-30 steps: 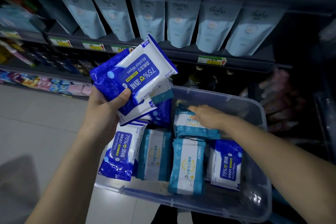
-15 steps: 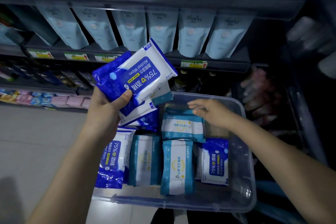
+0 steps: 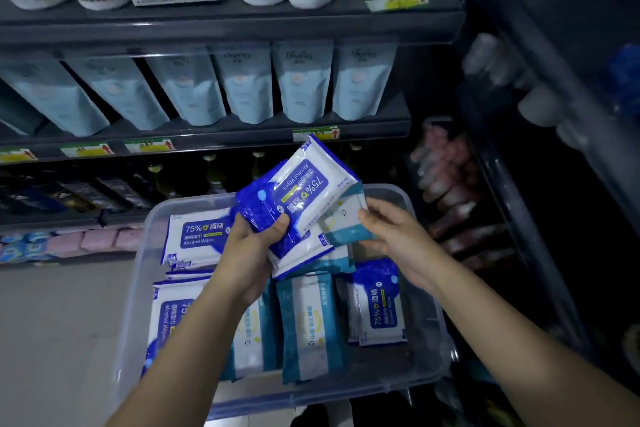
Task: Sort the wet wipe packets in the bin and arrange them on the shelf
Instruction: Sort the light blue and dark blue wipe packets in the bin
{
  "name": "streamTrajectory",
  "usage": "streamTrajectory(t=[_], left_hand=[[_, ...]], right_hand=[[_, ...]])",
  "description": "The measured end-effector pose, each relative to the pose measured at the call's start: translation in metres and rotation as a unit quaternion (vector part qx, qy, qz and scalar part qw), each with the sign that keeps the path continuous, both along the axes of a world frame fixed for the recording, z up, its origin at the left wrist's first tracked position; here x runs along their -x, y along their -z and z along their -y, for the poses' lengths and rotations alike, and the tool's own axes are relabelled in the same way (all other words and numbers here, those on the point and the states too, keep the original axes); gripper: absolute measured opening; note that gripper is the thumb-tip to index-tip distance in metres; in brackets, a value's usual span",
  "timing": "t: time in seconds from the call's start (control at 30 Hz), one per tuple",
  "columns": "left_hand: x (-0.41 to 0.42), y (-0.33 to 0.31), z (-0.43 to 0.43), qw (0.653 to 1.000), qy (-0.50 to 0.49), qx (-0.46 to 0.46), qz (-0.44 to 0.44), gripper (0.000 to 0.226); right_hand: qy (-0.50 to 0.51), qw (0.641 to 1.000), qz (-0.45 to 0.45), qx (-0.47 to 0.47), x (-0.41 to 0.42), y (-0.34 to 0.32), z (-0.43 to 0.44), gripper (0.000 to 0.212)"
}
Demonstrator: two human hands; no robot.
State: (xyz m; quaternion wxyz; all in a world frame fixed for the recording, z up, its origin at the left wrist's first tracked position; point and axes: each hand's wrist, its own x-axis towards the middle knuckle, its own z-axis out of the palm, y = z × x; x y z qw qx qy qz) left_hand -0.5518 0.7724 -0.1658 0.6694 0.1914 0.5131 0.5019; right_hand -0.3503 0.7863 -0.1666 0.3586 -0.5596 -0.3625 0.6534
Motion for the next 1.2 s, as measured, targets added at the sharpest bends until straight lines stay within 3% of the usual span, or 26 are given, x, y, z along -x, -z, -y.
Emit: streamTrajectory(t=[0.13, 0.33, 0.47, 0.53, 0.73, 0.93, 1.2], left_hand=[[0.0, 0.002, 0.001, 0.999, 0.02, 0.006, -0.028, 0.042], [0.005, 0.003, 0.007, 0.998, 0.037, 0.022, -0.043, 0.039], [0.011, 0.005, 0.013, 0.996, 0.072, 0.034, -0.037, 0.038], [0.014, 0.006, 0.016, 0.995, 0.082, 0.039, -0.031, 0.042], [0.026, 0.003, 0.018, 0.997, 0.073, 0.026, -0.02, 0.044], [0.029, -0.003, 0.009, 0.998, 0.031, -0.004, -0.05, 0.035], [0.025, -0.005, -0.001, 0.997, -0.065, -0.038, -0.025, 0.014]], right_hand=[[0.012, 1.0, -0.013, 0.011, -0.001, -0.002, 0.001, 0.013], [0.035, 0.999, -0.033, 0.019, 0.003, -0.006, 0.001, 0.021], [-0.001, 1.0, -0.009, 0.02, 0.004, -0.002, 0.005, 0.065], [-0.014, 1.0, 0.011, 0.02, 0.005, 0.002, 0.007, 0.075], [-0.028, 0.999, 0.042, 0.003, 0.015, 0.009, 0.009, 0.06], [0.02, 0.998, 0.049, -0.02, 0.012, -0.003, 0.003, 0.022], [0.046, 0.997, 0.057, -0.016, -0.007, -0.013, 0.001, 0.021]])
